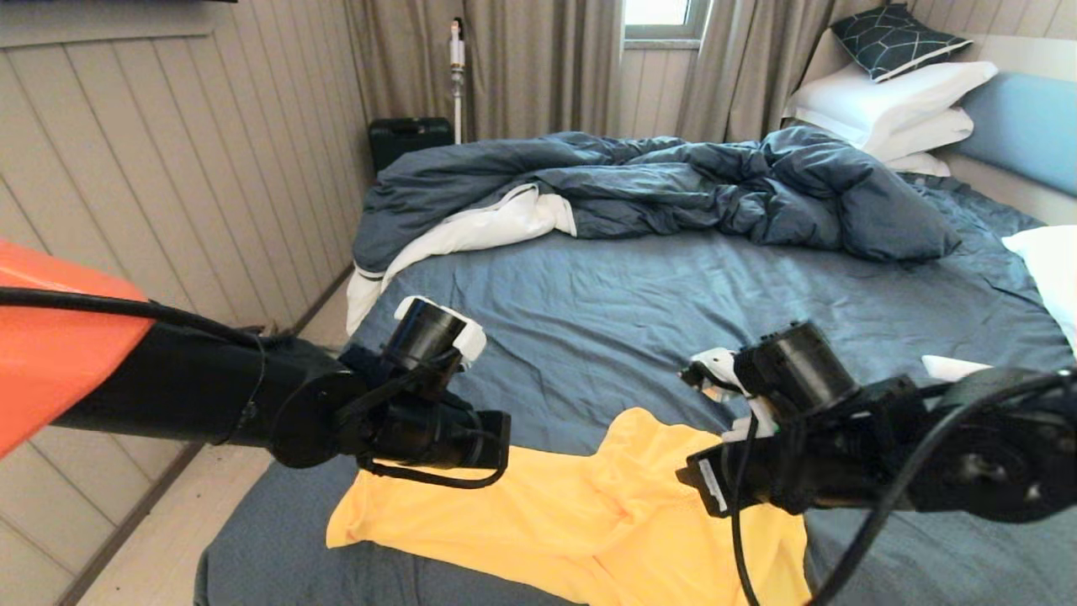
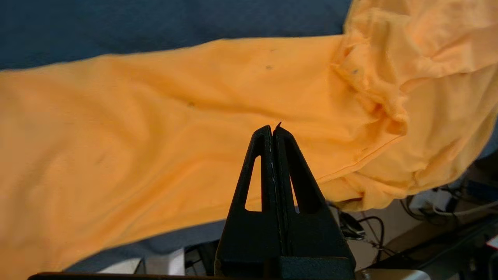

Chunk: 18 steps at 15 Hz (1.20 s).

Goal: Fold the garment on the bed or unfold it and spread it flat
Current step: Unford the yellow T-shirt

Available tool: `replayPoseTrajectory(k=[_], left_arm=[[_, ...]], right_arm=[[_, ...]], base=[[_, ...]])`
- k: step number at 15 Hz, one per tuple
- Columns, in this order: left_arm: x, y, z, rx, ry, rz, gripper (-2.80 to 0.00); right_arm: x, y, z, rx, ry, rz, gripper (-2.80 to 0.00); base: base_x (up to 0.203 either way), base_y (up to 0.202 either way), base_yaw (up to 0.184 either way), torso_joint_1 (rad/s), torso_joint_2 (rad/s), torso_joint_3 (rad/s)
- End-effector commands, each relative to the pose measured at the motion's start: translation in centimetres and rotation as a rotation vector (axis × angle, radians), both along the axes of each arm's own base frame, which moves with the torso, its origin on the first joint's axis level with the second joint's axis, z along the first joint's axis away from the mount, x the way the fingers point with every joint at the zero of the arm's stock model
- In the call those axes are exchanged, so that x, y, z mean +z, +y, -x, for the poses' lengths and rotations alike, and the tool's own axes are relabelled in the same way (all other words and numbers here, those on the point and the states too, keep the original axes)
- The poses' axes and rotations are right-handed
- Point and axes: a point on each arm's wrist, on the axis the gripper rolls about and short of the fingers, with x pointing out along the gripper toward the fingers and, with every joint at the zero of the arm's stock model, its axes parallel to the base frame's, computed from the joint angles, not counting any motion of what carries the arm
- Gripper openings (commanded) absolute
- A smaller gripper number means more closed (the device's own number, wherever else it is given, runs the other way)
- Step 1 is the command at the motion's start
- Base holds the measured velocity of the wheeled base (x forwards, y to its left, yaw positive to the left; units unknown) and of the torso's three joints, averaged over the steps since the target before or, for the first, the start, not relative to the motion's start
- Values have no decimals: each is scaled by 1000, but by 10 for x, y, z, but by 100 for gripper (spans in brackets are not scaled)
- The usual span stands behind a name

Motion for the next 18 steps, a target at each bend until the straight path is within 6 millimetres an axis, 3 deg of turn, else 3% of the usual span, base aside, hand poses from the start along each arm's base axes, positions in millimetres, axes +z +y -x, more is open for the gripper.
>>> replayPoseTrajectory(k=[1,6,9,15,16,18], left_arm=[[6,11,13,19,-11,-11,-280],[9,17,21,20,-14,-10,-280],[9,17,21,20,-13,-11,-280],[6,16,19,20,-7,-16,-280],[5,15,19,18,-6,-18,-280],[5,15,19,20,-4,-18,-280]], right_arm=[[-22,16,-25,2,55,28,0],[-52,39,-60,-25,77,82,0],[-50,51,-84,-58,16,89,0],[-63,58,-96,-66,26,112,0],[-64,57,-96,-69,29,114,-280],[-65,57,-96,-69,30,115,-280]], base=[[0,0,0,0,0,0],[0,0,0,0,0,0],[0,0,0,0,0,0],[0,0,0,0,0,0],[0,0,0,0,0,0],[0,0,0,0,0,0]])
